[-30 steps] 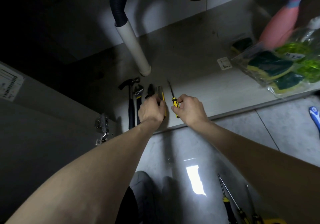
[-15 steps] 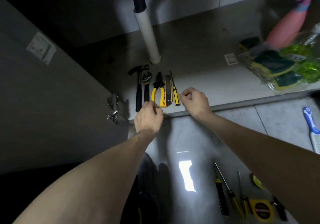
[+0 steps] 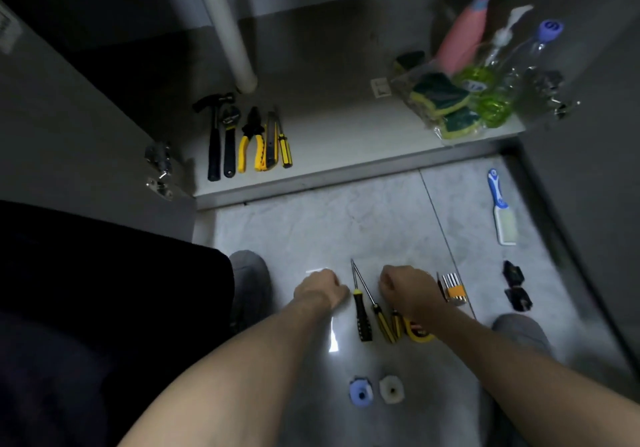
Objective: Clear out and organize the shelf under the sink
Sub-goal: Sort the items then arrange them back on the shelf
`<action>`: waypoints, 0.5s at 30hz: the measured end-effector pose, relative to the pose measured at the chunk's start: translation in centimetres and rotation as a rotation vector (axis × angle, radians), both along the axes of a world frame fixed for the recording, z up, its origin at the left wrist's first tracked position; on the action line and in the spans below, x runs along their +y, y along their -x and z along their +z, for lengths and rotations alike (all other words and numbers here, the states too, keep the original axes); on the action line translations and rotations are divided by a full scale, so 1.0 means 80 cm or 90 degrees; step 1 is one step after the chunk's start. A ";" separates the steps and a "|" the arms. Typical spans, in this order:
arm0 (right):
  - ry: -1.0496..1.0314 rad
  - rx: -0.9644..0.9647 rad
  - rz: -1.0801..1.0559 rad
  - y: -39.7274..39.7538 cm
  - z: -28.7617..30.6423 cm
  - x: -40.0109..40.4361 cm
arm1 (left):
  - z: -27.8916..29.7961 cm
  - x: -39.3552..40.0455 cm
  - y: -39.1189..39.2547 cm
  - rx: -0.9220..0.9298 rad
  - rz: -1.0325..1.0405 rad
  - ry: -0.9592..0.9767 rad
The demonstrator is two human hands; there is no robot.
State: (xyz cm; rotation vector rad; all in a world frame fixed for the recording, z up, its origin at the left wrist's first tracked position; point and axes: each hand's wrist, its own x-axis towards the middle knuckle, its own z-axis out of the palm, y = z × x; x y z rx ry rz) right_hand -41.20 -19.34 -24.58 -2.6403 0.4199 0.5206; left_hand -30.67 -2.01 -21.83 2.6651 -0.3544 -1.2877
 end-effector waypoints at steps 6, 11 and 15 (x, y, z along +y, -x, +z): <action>-0.010 0.000 0.042 0.056 -0.020 0.015 | -0.035 -0.012 0.061 0.010 0.050 -0.010; -0.032 0.034 0.025 0.060 -0.031 0.021 | -0.038 -0.028 0.063 -0.040 0.052 -0.047; 0.002 0.045 0.046 0.052 -0.032 0.028 | -0.032 -0.033 0.057 -0.038 0.078 -0.073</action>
